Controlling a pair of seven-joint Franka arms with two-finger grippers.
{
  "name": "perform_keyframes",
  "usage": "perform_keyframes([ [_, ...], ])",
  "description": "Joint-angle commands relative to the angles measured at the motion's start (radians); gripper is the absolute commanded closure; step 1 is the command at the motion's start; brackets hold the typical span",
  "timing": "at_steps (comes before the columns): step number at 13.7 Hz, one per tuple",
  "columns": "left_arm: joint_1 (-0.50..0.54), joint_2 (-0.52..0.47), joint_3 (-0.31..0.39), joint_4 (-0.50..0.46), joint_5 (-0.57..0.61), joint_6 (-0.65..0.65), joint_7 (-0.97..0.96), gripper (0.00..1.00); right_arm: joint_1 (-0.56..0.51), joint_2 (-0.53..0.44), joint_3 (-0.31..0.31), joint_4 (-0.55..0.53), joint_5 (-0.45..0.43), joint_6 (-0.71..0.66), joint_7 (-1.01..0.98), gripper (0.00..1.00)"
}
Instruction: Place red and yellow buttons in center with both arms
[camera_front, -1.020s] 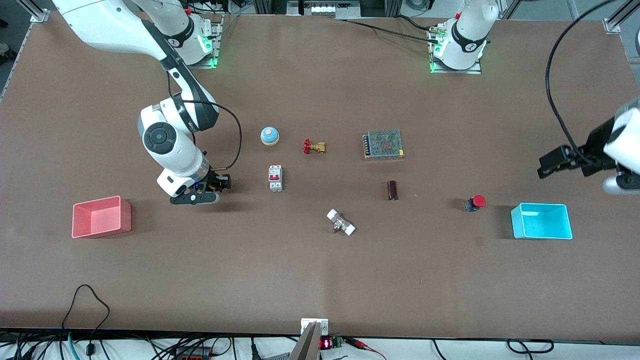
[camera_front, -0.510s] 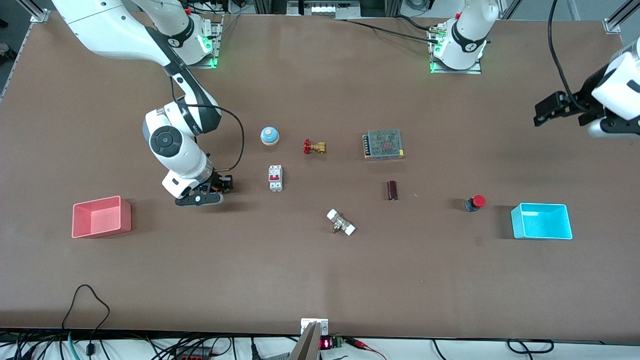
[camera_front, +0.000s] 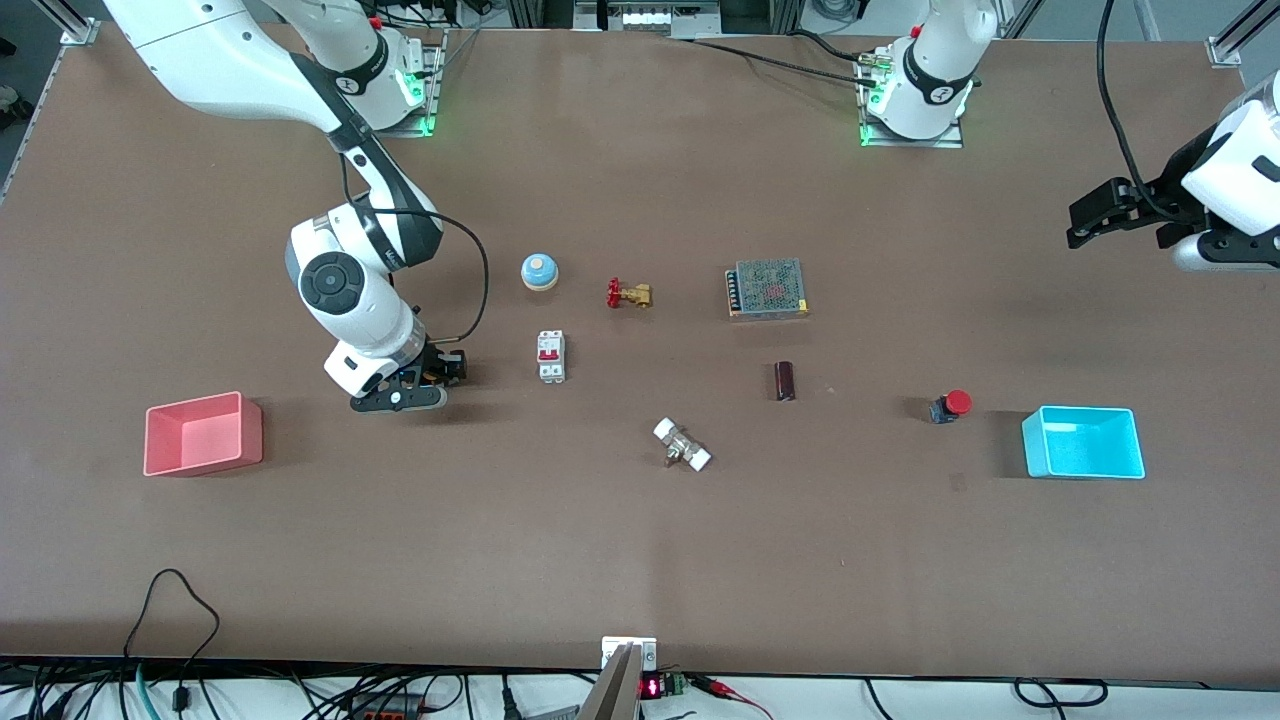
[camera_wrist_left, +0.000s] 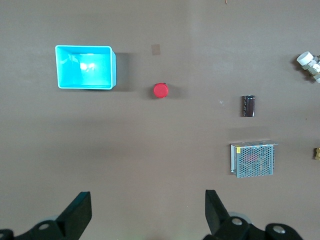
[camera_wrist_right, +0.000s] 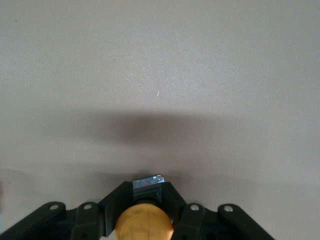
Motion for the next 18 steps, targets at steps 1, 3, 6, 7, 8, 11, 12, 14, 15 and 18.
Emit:
perform_keyframes([
  [1, 0.006, 0.002, -0.002, 0.011, -0.004, -0.011, 0.021, 0.00, 0.002, 0.004, -0.003, -0.002, -0.020, 0.016, 0.025, 0.40],
  [3, 0.007, 0.002, -0.002, 0.009, -0.004, -0.011, 0.021, 0.00, 0.002, 0.001, -0.003, 0.003, -0.016, 0.016, 0.025, 0.22],
  [6, 0.007, 0.002, -0.002, 0.009, -0.003, -0.012, 0.021, 0.00, -0.003, -0.033, -0.003, 0.049, 0.003, -0.007, 0.013, 0.01],
  [7, 0.007, 0.002, -0.002, 0.009, -0.003, -0.011, 0.021, 0.00, -0.004, -0.054, -0.001, 0.067, 0.038, -0.041, 0.011, 0.00],
  [8, 0.007, 0.002, -0.002, 0.009, -0.003, -0.011, 0.021, 0.00, -0.006, -0.080, -0.003, 0.095, 0.091, -0.082, 0.005, 0.00],
  [11, 0.006, 0.002, -0.002, 0.009, -0.003, -0.012, 0.021, 0.00, -0.027, -0.209, -0.003, 0.159, 0.150, -0.251, -0.024, 0.00],
  [12, 0.006, 0.002, -0.002, 0.009, -0.003, -0.012, 0.021, 0.00, -0.044, -0.258, -0.003, 0.164, 0.158, -0.301, -0.056, 0.00],
  [14, 0.007, 0.002, -0.002, 0.009, -0.003, -0.014, 0.021, 0.00, -0.082, -0.348, -0.009, 0.167, 0.214, -0.387, -0.125, 0.00],
  [15, 0.006, 0.002, -0.002, 0.009, -0.003, -0.014, 0.021, 0.00, -0.087, -0.387, -0.022, 0.170, 0.219, -0.441, -0.160, 0.00],
  [18, 0.006, 0.001, -0.002, 0.009, -0.003, -0.017, 0.021, 0.00, -0.084, -0.436, -0.099, 0.269, 0.217, -0.664, -0.240, 0.00],
])
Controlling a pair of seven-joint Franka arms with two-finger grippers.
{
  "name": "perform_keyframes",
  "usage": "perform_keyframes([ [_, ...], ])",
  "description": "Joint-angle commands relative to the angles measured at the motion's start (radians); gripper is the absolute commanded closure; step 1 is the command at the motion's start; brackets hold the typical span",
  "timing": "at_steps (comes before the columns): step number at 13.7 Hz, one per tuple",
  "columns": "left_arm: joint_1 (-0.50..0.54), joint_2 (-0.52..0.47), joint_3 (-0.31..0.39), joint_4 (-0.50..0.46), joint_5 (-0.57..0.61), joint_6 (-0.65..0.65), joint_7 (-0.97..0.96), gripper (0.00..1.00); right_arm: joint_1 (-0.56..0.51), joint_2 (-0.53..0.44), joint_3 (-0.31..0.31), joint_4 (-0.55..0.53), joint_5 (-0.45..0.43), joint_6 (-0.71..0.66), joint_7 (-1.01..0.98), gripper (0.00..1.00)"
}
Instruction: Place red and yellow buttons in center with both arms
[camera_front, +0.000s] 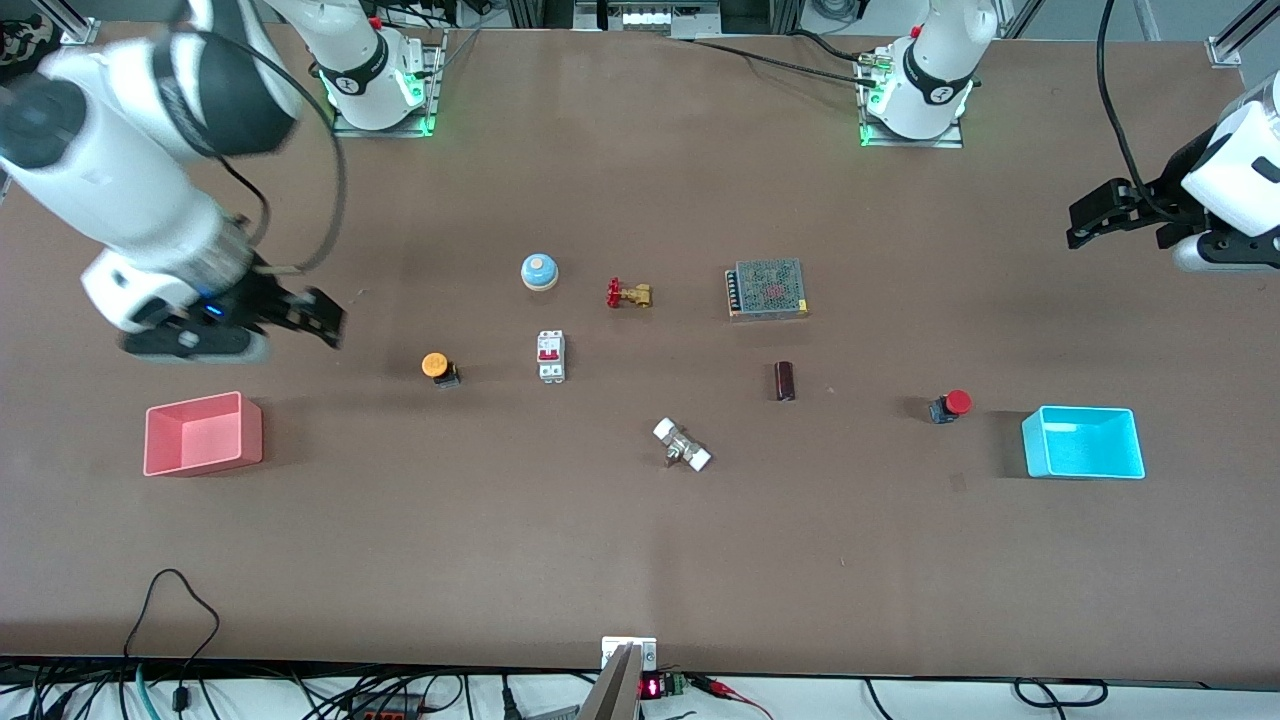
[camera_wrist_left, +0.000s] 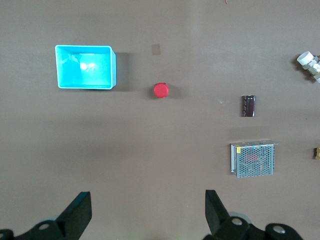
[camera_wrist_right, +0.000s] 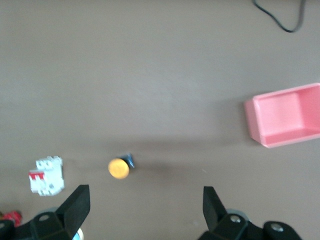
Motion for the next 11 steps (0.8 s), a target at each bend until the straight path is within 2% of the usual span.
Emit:
perform_keyframes([
  [1, 0.006, 0.000, -0.002, 0.009, -0.003, -0.016, 0.021, 0.00, -0.004, -0.020, -0.051, 0.094, 0.019, -0.174, -0.058, 0.00],
  [5, 0.006, 0.000, -0.003, 0.009, -0.003, -0.018, 0.021, 0.00, 0.006, -0.032, -0.126, 0.124, 0.094, -0.245, -0.053, 0.00],
  [11, 0.006, 0.000, -0.004, 0.010, -0.003, -0.021, 0.020, 0.00, 0.012, -0.032, -0.128, 0.124, 0.116, -0.243, -0.044, 0.00],
])
